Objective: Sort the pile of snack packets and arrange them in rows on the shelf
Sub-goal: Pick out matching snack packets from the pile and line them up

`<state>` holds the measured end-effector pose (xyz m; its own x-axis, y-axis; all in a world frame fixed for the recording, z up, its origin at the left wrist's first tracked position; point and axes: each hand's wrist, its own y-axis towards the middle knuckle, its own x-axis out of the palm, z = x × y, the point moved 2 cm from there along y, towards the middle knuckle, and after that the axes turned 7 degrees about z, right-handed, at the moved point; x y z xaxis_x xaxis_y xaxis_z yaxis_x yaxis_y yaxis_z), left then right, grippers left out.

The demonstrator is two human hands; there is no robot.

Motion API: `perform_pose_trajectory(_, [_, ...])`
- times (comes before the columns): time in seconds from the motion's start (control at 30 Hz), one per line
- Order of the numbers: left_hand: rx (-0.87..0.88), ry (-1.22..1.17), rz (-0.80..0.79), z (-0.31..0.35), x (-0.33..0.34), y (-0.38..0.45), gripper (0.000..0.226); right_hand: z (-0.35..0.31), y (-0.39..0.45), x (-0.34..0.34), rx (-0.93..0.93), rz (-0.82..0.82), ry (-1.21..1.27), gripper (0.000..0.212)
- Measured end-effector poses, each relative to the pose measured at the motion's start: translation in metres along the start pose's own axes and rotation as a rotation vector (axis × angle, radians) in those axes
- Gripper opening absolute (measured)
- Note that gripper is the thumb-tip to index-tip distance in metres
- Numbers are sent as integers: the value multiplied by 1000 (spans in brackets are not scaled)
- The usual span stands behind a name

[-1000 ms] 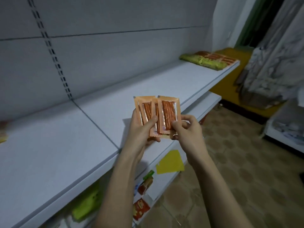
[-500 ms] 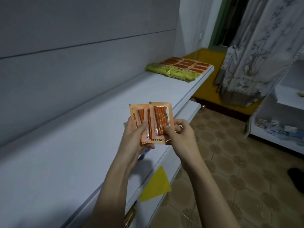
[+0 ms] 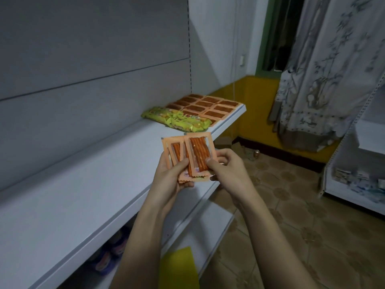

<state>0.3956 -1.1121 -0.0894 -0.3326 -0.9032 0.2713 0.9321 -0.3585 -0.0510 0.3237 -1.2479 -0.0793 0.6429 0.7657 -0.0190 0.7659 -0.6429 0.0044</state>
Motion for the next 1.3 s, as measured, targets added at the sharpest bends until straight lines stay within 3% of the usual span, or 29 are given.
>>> perform_pose_trajectory(0.4, [32,-31,93,-23,104,113,43,8,162,-62,91,-48,93,21])
perform_pose_trajectory(0.53, [103,-127,231,-13,111,171,34,6,236,-70,118,-27,209,28])
perform_pose_trajectory(0.7, [198,-261,485,5,98,233,31,3,329,-60,-3,-73,-56,36])
perform_pose_trajectory(0.97, [249,-259,697,14,100,290,28,1,415,-13,-143,-616,-548,15])
perform_pose_trajectory(1.13, [292,-259,814,13,116,302,31,-2,440,-4,-169,-984,-590,12])
perform_pose_trajectory(1.3, [350,-239,907,6,139,308,34,0,453,4,-251,-1230,-683,17])
